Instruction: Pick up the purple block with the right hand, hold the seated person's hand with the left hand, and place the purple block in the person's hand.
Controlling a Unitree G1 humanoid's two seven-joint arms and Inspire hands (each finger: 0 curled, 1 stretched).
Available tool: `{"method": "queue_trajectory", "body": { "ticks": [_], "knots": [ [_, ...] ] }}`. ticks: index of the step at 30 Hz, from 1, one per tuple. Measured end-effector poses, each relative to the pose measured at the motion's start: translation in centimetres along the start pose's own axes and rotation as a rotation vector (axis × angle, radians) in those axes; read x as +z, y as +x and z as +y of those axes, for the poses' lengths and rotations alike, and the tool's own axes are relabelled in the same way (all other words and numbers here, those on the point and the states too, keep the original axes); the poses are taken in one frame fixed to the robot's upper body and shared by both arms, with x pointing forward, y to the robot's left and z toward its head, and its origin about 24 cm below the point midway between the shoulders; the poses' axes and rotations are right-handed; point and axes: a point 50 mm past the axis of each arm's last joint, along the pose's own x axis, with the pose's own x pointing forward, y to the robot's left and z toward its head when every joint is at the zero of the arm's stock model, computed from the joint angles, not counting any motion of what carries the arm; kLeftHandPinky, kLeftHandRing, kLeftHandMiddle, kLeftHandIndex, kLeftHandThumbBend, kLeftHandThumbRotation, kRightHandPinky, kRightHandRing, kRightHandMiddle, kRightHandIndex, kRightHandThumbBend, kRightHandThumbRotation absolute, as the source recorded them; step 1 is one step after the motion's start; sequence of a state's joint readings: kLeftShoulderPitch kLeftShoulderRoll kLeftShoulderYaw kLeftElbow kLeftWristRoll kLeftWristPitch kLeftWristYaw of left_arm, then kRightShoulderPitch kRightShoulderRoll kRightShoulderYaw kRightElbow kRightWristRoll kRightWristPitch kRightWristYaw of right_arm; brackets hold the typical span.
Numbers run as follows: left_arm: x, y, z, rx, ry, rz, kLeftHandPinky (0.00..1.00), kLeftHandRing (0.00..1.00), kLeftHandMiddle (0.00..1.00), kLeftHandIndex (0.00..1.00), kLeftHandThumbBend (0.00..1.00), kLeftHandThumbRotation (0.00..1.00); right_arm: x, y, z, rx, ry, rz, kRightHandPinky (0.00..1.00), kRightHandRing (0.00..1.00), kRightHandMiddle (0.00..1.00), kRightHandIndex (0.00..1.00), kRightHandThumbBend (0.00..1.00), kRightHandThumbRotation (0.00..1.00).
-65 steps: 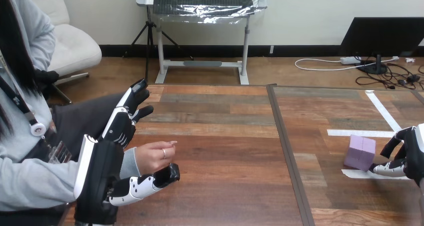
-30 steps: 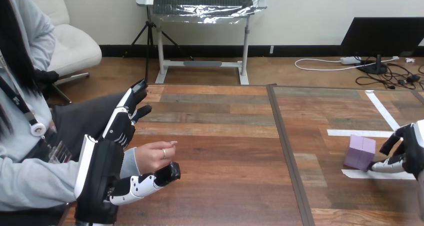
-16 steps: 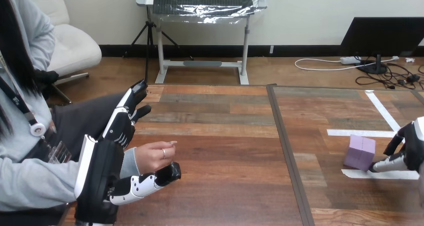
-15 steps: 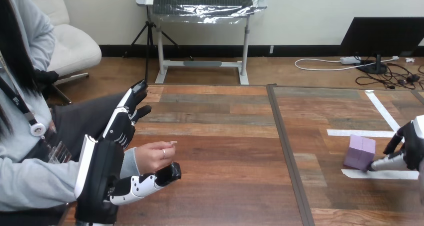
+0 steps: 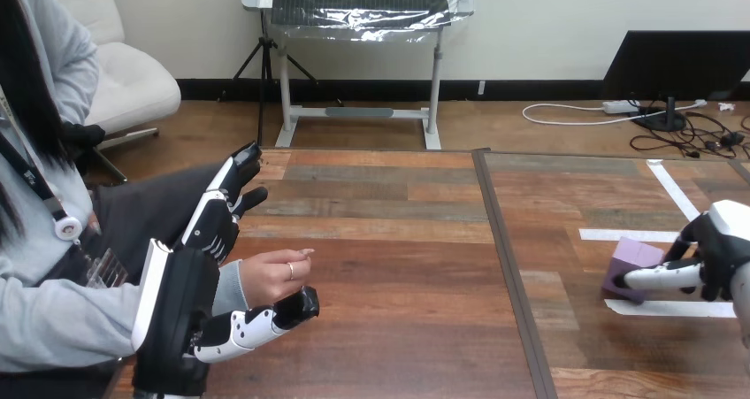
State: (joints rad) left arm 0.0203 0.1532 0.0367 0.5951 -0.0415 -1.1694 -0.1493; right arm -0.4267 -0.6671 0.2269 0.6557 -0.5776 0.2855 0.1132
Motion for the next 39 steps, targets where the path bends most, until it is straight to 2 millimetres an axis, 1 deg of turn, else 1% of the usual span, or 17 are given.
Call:
{"method": "queue_trajectory", "body": {
  "ticks": [2, 4, 8, 9, 17, 25, 30, 39],
  "knots": [
    [0.0, 0.0, 0.0, 0.000, 0.000, 0.000, 0.86, 0.94, 0.94, 0.91, 1.00, 0.55, 0.1, -0.2, 0.0, 0.014, -0.001, -0.006, 0.68, 0.70, 0.76, 0.81, 0.92, 0.62],
    [0.0, 0.0, 0.0, 0.000, 0.000, 0.001, 0.86, 0.94, 0.94, 0.91, 1.00, 0.55, 0.2, -0.4, 0.1, 0.027, 0.001, -0.012, 0.76, 0.81, 0.84, 0.88, 0.93, 0.62],
    [0.0, 0.0, 0.0, 0.000, 0.000, 0.002, 0.86, 0.94, 0.94, 0.91, 1.00, 0.55, 0.3, -0.9, 0.3, 0.051, 0.007, -0.027, 0.87, 0.94, 0.95, 0.96, 0.95, 0.62],
    [0.0, 0.0, 0.0, 0.000, 0.000, 0.002, 0.85, 0.94, 0.94, 0.91, 1.00, 0.55, 0.3, -1.1, 0.4, 0.055, 0.010, -0.033, 0.89, 0.95, 0.96, 0.97, 0.96, 0.61],
    [-0.1, -0.1, 0.0, 0.002, 0.000, 0.009, 0.85, 0.93, 0.94, 0.91, 1.00, 0.55, 0.3, -2.2, 1.0, 0.058, 0.048, -0.100, 0.96, 0.99, 1.00, 1.00, 1.00, 0.60],
    [-0.4, -0.3, 0.0, 0.004, 0.005, 0.026, 0.85, 0.93, 0.95, 0.91, 1.00, 0.55, 0.6, -3.4, 1.0, -0.006, 0.088, -0.223, 0.99, 1.00, 1.00, 1.00, 1.00, 0.62],
    [-0.5, -0.3, 0.1, 0.008, 0.005, 0.032, 0.85, 0.93, 0.95, 0.91, 1.00, 0.55, 1.3, -3.7, 0.3, -0.092, 0.098, -0.319, 1.00, 1.00, 1.00, 1.00, 1.00, 0.62],
    [-0.4, 0.2, 0.1, 0.011, 0.008, 0.007, 0.84, 0.93, 0.95, 0.91, 1.00, 0.56, 2.6, -3.7, -1.7, -0.232, 0.126, -0.450, 1.00, 1.00, 1.00, 1.00, 1.00, 0.64]
  ]
}}
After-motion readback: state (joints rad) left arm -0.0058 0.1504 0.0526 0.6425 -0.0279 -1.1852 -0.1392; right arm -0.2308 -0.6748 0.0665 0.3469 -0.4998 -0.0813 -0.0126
